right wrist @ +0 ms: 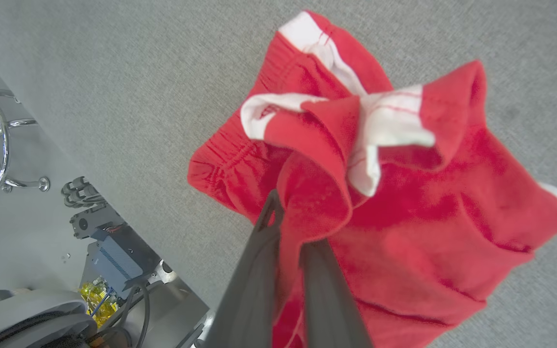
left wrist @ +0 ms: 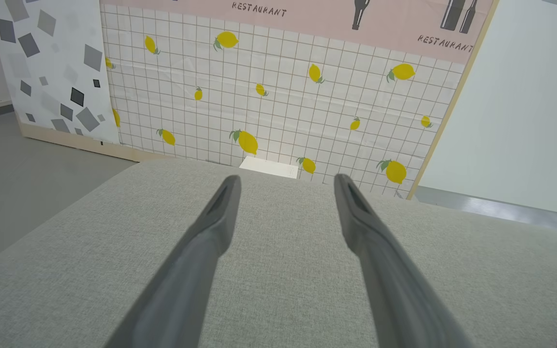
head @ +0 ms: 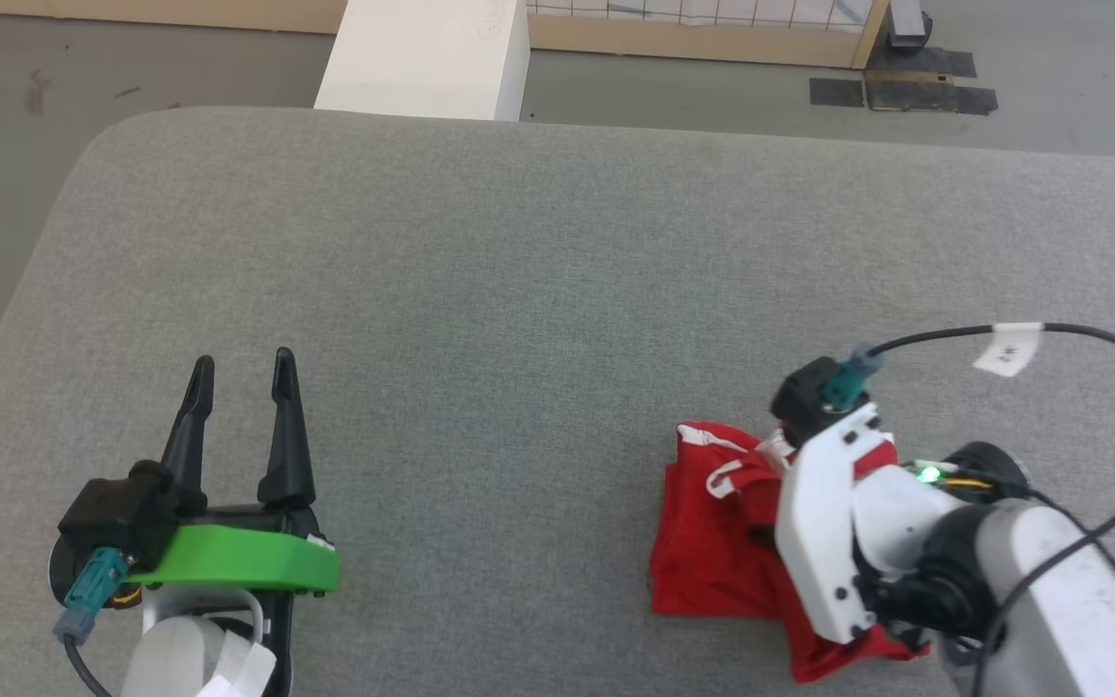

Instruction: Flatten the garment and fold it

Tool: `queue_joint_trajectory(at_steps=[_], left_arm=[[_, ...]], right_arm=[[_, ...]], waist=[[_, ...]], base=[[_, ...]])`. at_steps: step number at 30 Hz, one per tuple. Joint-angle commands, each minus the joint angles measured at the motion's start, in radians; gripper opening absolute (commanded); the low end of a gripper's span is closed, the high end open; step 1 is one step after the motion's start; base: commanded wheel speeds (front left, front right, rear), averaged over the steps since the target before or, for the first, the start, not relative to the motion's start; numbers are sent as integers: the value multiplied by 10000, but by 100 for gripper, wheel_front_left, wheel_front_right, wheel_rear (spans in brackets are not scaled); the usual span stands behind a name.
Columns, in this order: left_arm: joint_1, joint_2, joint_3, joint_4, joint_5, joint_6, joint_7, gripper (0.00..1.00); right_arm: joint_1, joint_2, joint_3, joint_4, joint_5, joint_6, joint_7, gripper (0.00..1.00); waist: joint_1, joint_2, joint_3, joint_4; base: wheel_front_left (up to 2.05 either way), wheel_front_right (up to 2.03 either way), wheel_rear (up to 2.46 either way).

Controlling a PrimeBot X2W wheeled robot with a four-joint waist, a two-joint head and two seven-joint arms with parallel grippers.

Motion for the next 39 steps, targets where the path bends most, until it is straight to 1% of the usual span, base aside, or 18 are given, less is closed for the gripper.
queue_joint_trajectory(at_steps=[1, 10, 14, 18, 19, 20, 24, 28, 29, 30, 34, 39], left_arm=[[65, -40, -18, 42, -117, -37, -45, 100], [9, -43, -114, 87, -169, -38, -45, 100], [-29, -43, -160, 115, -181, -38, -45, 100], [-33, -44, -179, 161, -202, -38, -45, 100], [-29, -44, -176, 170, -207, -38, -45, 100], [-5, -44, -186, 197, -209, -38, -45, 100], [23, -44, -188, 242, -205, -38, -45, 100], [83, -44, -163, 308, -168, -38, -45, 100], [112, -44, -163, 321, -143, -38, -45, 100], [181, -44, -152, 342, -111, -38, -45, 100], [225, -44, -155, 337, -55, -38, -45, 100], [226, -40, -163, 356, 22, -38, -45, 100]], right_arm=[[-194, 117, 141, 203, -35, -17, -178, 0], [-380, 867, 621, 1899, -588, -17, -1473, 0], [-450, 1067, 768, 2575, -712, -17, -1919, 0], [-626, 1182, 1008, 2951, -737, -17, -2342, 0], [-679, 1206, 1067, 2967, -715, -17, -2460, 10], [-801, 1220, 1255, 2993, -655, -17, -2601, 100], [-1065, 1114, 1695, 2772, -422, -17, -2644, 100], [-1261, 919, 2097, 2183, 8, -17, -2465, 100], [-1307, 849, 2191, 1956, 132, -17, -2443, 100], [-1400, 672, 2254, 1239, 460, -17, -2562, 100], [-1427, 523, 1767, 207, 734, -17, -3394, 100], [-1199, 481, 425, -787, 610, -17, -5464, 100]], waist=[[0, 0, 23, 15], [0, 0, 161, 24], [0, 0, 239, 7], [0, 0, 250, -45], [0, 0, 244, -62], [0, 0, 212, -110], [0, 0, 84, -224], [0, 0, -164, -404], [0, 0, -250, -466], [0, 0, -448, -626], [0, 0, -648, -839], [0, 0, -792, -1080]], base=[[0, 0, 0], [0, 0, 0], [0, 0, 0], [0, 0, 0], [0, 0, 0], [0, 0, 0], [0, 0, 0], [0, 0, 0], [0, 0, 0], [0, 0, 0], [0, 0, 0], [0, 0, 0]])
